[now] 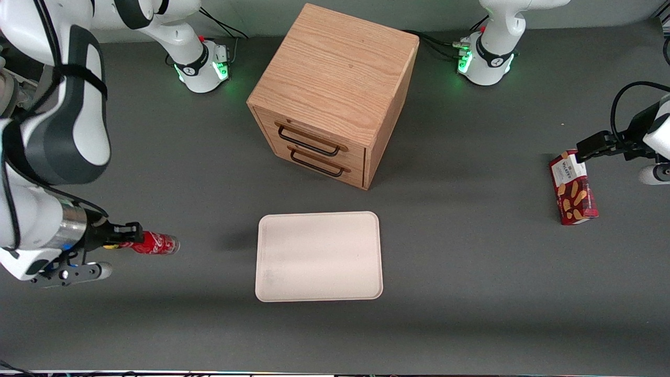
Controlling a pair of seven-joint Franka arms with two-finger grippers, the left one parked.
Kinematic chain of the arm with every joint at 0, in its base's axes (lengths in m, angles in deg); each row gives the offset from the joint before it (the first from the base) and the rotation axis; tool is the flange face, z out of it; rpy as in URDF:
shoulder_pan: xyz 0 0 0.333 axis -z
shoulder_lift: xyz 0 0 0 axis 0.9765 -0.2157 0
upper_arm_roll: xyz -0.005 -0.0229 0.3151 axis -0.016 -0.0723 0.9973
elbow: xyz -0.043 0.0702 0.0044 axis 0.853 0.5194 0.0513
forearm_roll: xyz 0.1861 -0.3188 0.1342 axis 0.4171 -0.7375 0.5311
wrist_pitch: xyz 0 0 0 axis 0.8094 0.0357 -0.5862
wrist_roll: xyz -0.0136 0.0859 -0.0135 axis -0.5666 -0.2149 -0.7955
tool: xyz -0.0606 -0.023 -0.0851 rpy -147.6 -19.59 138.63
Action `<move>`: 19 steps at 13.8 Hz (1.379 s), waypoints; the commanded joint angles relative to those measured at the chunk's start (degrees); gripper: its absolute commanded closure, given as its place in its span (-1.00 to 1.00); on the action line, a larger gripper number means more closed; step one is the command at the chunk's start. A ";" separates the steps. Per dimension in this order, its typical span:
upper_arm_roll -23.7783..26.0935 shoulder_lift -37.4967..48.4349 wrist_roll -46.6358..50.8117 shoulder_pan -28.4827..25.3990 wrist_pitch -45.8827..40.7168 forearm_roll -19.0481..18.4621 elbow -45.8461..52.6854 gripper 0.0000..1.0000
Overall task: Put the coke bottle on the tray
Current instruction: 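Lift the bottle and carry it over the white tray's edge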
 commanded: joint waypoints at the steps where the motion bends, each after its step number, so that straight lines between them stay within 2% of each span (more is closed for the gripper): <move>1: 0.45 -1.14 -0.49 -1.24 -2.25 -1.13 5.83 1.00; 5: 5.01 -3.24 4.86 -3.79 2.66 -1.57 8.30 1.00; 8: 10.98 -6.14 7.59 -6.42 7.85 -6.74 8.30 1.00; 11: 16.44 -9.65 8.66 -6.43 11.89 -11.84 8.13 1.00; 19: 16.80 -19.58 8.92 -6.52 25.51 -13.26 6.98 1.00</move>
